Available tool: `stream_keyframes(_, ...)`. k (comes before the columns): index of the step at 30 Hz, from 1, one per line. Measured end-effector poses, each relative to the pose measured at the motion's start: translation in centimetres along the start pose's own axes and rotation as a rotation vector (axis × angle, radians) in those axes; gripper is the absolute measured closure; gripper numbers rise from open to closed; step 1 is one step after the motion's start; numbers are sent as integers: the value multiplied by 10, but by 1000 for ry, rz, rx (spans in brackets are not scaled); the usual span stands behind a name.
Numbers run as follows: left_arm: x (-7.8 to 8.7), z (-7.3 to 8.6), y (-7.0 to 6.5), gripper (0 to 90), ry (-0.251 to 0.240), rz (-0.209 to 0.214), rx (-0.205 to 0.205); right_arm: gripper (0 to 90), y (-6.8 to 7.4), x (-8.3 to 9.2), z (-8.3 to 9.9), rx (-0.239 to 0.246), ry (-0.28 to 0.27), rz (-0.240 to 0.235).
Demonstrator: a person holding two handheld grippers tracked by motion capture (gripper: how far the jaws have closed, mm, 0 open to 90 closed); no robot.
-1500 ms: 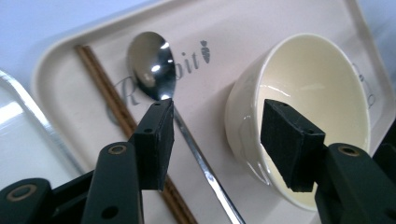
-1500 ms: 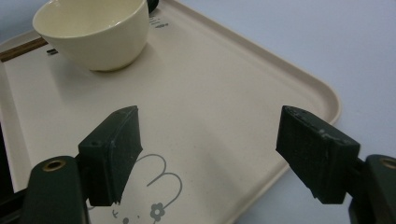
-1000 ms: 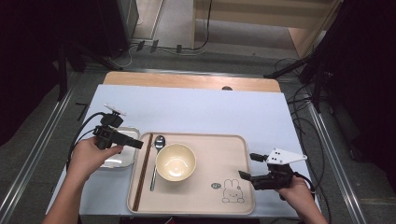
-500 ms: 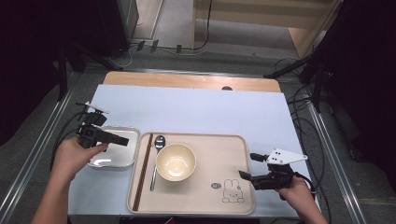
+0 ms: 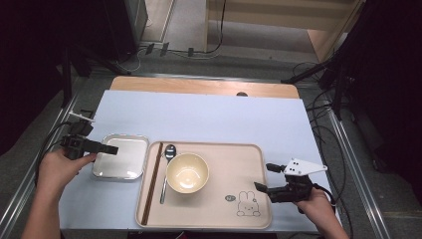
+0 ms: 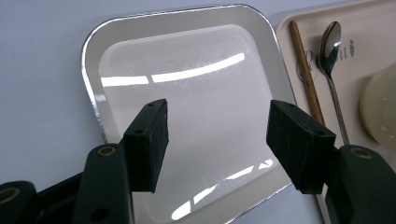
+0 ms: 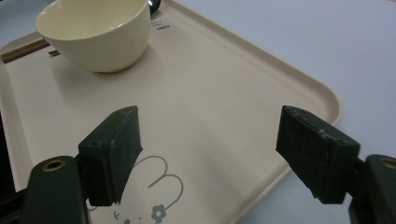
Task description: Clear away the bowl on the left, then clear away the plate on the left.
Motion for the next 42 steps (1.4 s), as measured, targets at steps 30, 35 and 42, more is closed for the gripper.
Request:
stream_keyframes(30, -9, 16, 54, 513, -8, -134, 72, 220, 1, -1, 0, 7, 2, -6)
stream_keyframes(35, -16, 14, 57, 626, 7, -159, 92, 221, 1, -1, 0, 6, 2, -5)
stream_keyframes(42, -20, 11, 54, 760, 18, -163, 95, 221, 1, -2, 0, 5, 2, -7)
Point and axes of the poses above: each handheld gripper's, and its own axes: x roughly backward along the jaws, z roughly out of its underside, y roughly to its left, the point moved 8 cm from there along -x, roughly forward along the jaws, and after that the axes turned 1 degree about x, right-handed, at the moved point
